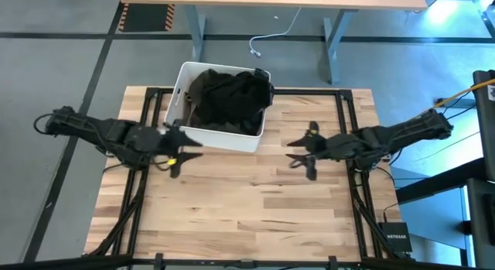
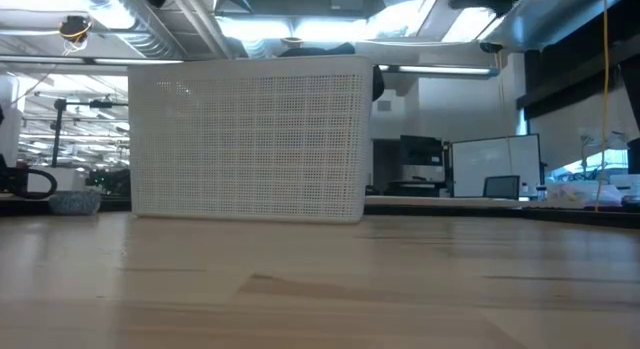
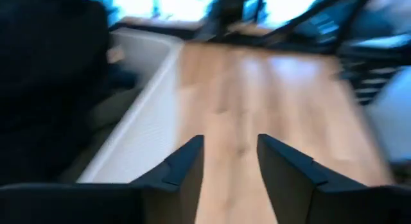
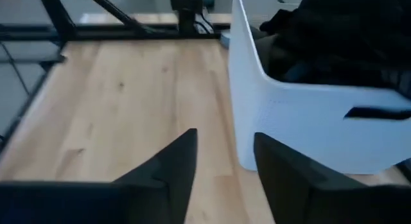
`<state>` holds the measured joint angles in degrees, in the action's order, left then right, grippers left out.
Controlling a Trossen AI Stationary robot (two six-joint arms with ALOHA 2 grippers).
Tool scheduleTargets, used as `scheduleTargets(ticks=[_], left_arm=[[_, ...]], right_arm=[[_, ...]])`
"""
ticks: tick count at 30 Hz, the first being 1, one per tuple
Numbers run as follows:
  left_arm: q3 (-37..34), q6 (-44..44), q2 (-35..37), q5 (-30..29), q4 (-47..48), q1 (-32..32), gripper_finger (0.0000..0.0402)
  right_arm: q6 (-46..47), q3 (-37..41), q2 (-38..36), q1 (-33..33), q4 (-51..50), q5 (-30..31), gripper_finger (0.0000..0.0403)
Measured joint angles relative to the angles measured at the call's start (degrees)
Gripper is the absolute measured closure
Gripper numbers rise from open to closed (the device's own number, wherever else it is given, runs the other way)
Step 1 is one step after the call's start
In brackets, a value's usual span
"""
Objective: Sort clothes
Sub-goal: Return to Home Position
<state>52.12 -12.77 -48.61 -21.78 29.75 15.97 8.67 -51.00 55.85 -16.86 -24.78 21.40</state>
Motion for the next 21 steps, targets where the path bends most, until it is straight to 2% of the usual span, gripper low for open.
scheduleTargets(ticks=[8,11,13,17,21], left_arm=[[-15.52,-1.78,11.43,13.45,-21.73,4.98,0.0365],[-20.48,-4.31,13.48,13.74,-25.62,5.37,0.0394],[-23.74,-5.46,13.85,13.31,-28.38,5.39,0.0397],[-30.19,-5.28,13.68,9.51,-36.0,4.47,0.0394],[-35.66,-5.28,13.72,9.04,-44.32,2.27,0.04]], right_arm=[[3.6,19.24,-18.84,-0.05,12.35,-2.66,0.0327],[3.58,24.64,-24.37,-0.05,17.9,-4.16,0.0367],[3.52,27.53,-27.22,-0.02,20.5,-5.44,0.039],[3.29,32.42,-31.52,0.02,23.84,-6.93,0.0387],[3.32,35.33,-33.63,0.02,25.17,-6.98,0.0382]])
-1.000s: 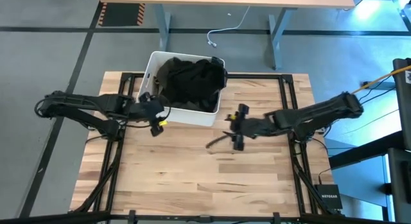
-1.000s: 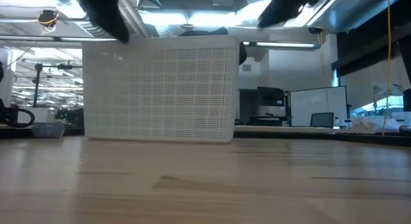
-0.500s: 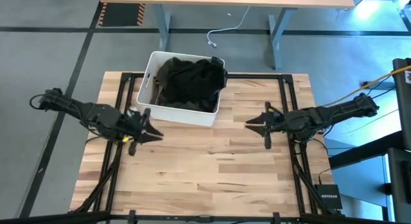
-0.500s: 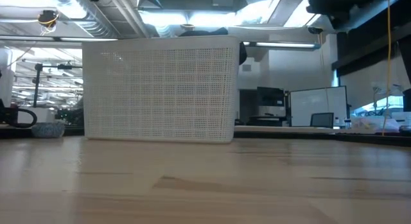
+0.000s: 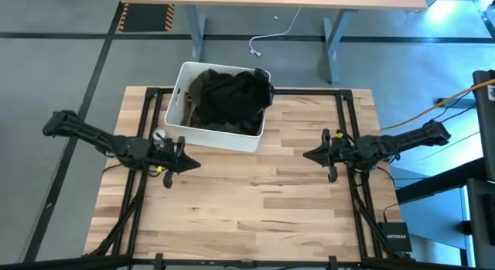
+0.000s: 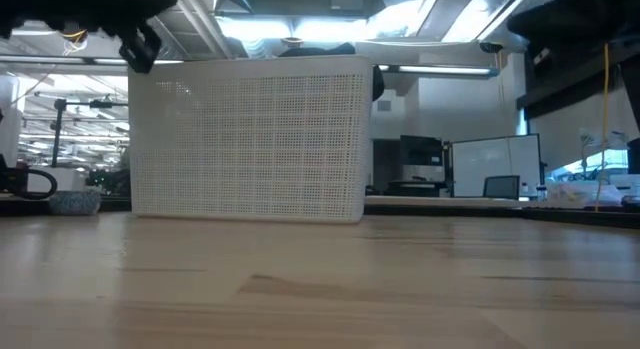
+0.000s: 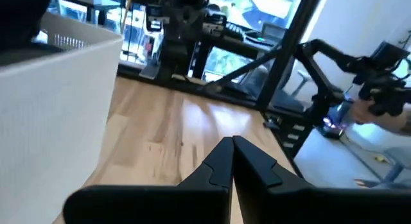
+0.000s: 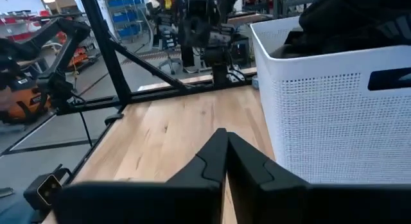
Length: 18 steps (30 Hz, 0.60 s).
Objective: Sort clothes
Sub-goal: Return to Home Position
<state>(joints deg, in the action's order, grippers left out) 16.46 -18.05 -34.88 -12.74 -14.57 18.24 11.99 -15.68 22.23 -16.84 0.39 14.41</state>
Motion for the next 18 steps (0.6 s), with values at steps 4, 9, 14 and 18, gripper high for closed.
scheduleTargets(ticks=[4,9,14,18], left_arm=[[-4.19,0.42,0.01,0.11,-3.42,-2.3,0.04],[-8.73,0.89,0.29,0.12,-10.8,-5.63,0.04],[-12.55,2.11,3.71,0.09,-12.0,-8.04,0.0401],[-15.87,1.63,8.41,0.09,-11.44,-8.55,0.04]], right_arm=[[0.04,1.8,-0.78,0.0,0.27,0.02,0.0396],[-0.2,3.61,-0.79,0.0,3.03,1.07,0.0388],[-0.2,4.69,-0.87,0.0,2.99,2.49,0.0384],[-0.12,5.6,-2.83,0.0,2.82,2.69,0.0384]])
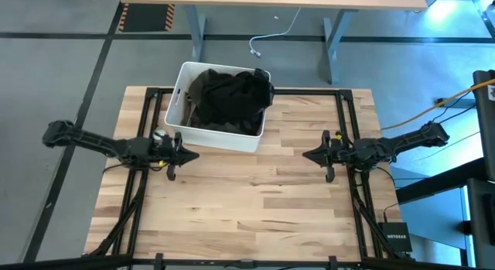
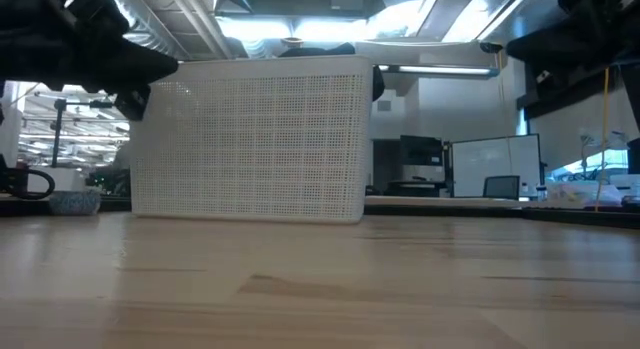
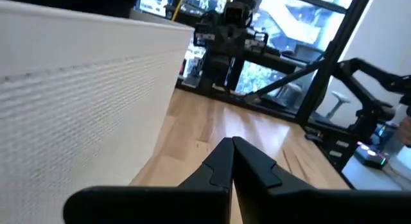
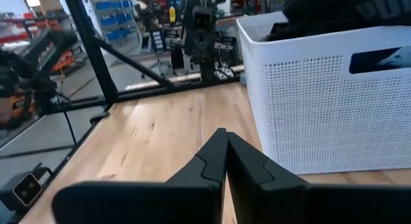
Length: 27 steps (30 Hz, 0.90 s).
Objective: Sort clothes
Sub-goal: Return to Home Position
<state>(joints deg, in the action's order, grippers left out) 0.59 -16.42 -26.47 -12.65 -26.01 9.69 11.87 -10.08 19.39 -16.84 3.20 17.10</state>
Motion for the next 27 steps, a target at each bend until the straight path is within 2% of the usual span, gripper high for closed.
scheduleTargets(ticks=[8,13,18,22,27], left_arm=[[-0.03,3.42,8.98,-0.04,6.67,0.01,0.0401],[-0.03,7.9,11.25,-3.9,11.06,0.01,0.0397],[-0.03,2.31,11.16,-4.11,12.77,0.07,0.0397],[-0.03,4.8,11.23,-4.11,17.25,-0.14,0.0396],[-0.03,5.56,13.03,-2.63,18.54,-0.42,0.0396]], right_arm=[[-0.14,2.63,-8.68,0.0,-0.42,0.42,0.0383],[0.54,3.07,-13.16,-0.02,-6.62,1.39,0.0382],[1.15,3.11,-13.76,-0.02,-6.75,1.08,0.0382],[-2.93,3.11,-13.81,-0.02,-7.46,-1.44,0.0382],[-3.94,3.11,-14.27,-0.02,-9.94,-2.6,0.0382]])
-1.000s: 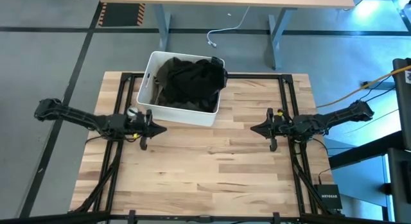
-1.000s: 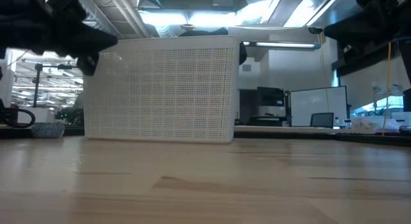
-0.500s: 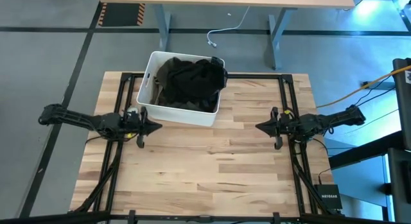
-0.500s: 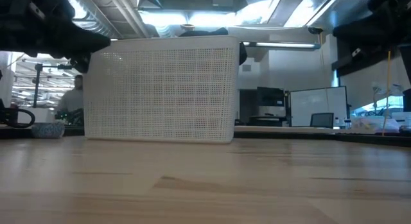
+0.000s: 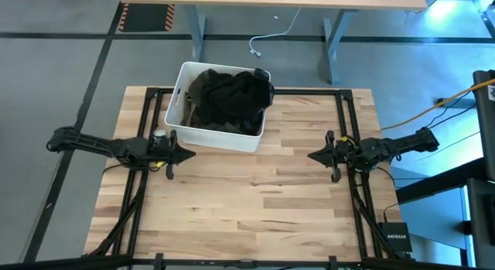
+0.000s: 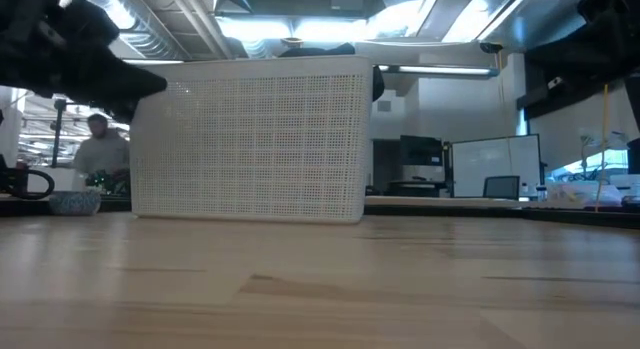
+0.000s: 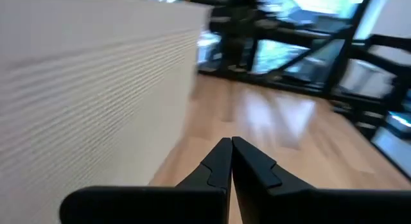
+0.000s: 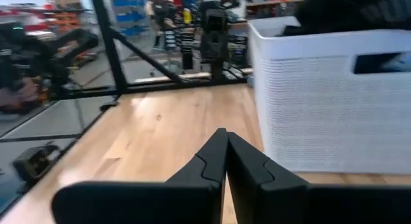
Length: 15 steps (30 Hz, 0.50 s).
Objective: Sort clothes
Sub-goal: Return to Home Position
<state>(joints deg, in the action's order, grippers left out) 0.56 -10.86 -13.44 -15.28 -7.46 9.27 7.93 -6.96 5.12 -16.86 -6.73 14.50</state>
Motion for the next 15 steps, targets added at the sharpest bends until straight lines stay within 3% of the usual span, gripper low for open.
scheduleTargets(ticks=[4,11,15], left_arm=[[0.0,3.48,3.77,4.82,0.26,0.01,0.0396],[0.0,2.35,13.07,4.79,5.16,-2.75,0.0396],[-0.02,1.9,13.01,5.07,5.29,-3.8,0.0396]], right_arm=[[-1.96,0.0,-1.59,0.0,-0.05,-3.11,0.0382],[-2.38,-0.01,-4.98,0.0,-2.76,-2.01,0.0382],[-2.33,1.38,-5.0,0.0,0.47,-1.04,0.0382]])
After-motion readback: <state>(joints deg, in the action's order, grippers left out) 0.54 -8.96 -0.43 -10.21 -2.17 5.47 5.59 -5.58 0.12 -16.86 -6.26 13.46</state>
